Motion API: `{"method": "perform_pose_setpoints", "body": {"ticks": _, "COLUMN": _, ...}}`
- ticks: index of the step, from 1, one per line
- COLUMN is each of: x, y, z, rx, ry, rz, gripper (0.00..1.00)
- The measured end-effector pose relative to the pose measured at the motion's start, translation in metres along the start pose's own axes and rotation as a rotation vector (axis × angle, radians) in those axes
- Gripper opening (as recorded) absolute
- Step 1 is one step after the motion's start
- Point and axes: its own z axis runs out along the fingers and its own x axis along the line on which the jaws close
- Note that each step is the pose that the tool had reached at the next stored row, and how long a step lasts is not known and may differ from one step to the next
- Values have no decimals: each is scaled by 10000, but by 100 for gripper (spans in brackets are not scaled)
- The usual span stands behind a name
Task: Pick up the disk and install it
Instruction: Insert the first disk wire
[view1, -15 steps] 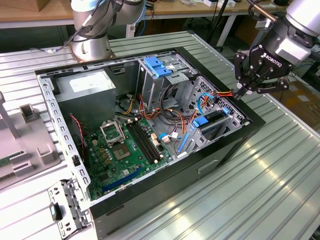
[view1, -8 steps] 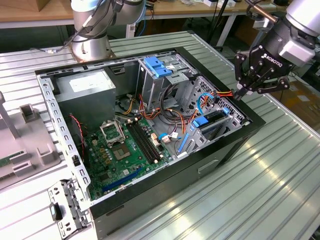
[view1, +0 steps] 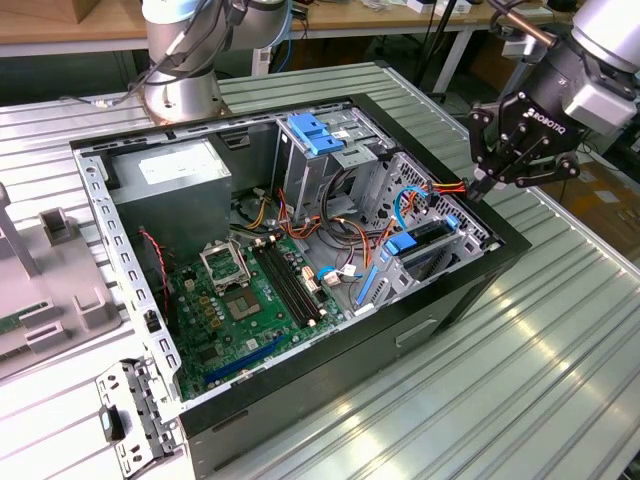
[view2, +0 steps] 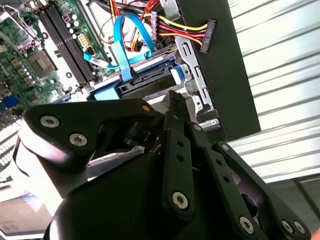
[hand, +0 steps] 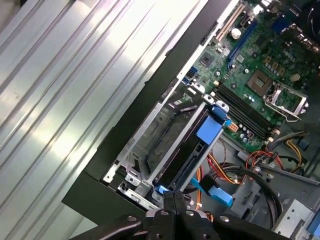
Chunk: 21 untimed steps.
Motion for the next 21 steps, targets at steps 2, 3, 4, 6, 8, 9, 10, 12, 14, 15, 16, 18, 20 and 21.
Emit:
{"method": "perform_pose_setpoints", "body": {"ticks": 2, "x": 0, "y": 0, "z": 0, "rx": -28, "ry": 6, "rz": -210, "gripper": 11}}
{"method": "perform_pose_setpoints", "body": {"ticks": 3, "x": 0, "y": 0, "z": 0, "rx": -43, "ry": 10, "rz": -319, "gripper": 11}}
{"method": "perform_pose_setpoints", "body": {"ticks": 4, "x": 0, "y": 0, "z": 0, "rx": -57, "ry": 13, "rz": -430, "gripper": 11}}
{"method": "perform_pose_setpoints", "body": {"ticks": 6, "x": 0, "y": 0, "z": 0, "rx": -94, "ry": 22, "rz": -707, "gripper": 11}}
{"method": "perform_pose_setpoints", "body": {"ticks": 8, "x": 0, "y": 0, "z": 0, "rx": -127, "ry": 29, "rz": -958, "gripper": 11}}
{"method": "perform_pose_setpoints", "body": {"ticks": 9, "x": 0, "y": 0, "z": 0, "rx": -142, "ry": 32, "rz": -1066, "gripper": 11}}
{"method": "perform_pose_setpoints", "body": {"ticks": 10, "x": 0, "y": 0, "z": -1, "rx": -145, "ry": 34, "rz": -1094, "gripper": 11}}
{"method": "perform_pose_setpoints", "body": {"ticks": 12, "x": 0, "y": 0, "z": -1, "rx": -146, "ry": 34, "rz": -1096, "gripper": 11}}
{"method": "perform_pose_setpoints", "body": {"ticks": 14, "x": 0, "y": 0, "z": 0, "rx": -148, "ry": 36, "rz": -1097, "gripper": 11}}
{"method": "perform_pose_setpoints", "body": {"ticks": 15, "x": 0, "y": -1, "z": 1, "rx": -144, "ry": 54, "rz": -1100, "gripper": 11}}
{"method": "perform_pose_setpoints", "body": {"ticks": 16, "x": -1, "y": -1, "z": 0, "rx": -125, "ry": 107, "rz": -1100, "gripper": 11}}
{"method": "perform_pose_setpoints", "body": {"ticks": 18, "x": 1, "y": 0, "z": 7, "rx": -167, "ry": 254, "rz": -1089, "gripper": 11}}
{"method": "perform_pose_setpoints", "body": {"ticks": 20, "x": 1, "y": 0, "z": 11, "rx": -154, "ry": 369, "rz": -1086, "gripper": 11}}
{"method": "perform_pose_setpoints", "body": {"ticks": 21, "x": 2, "y": 0, "z": 15, "rx": -81, "ry": 474, "rz": -1092, "gripper": 11}}
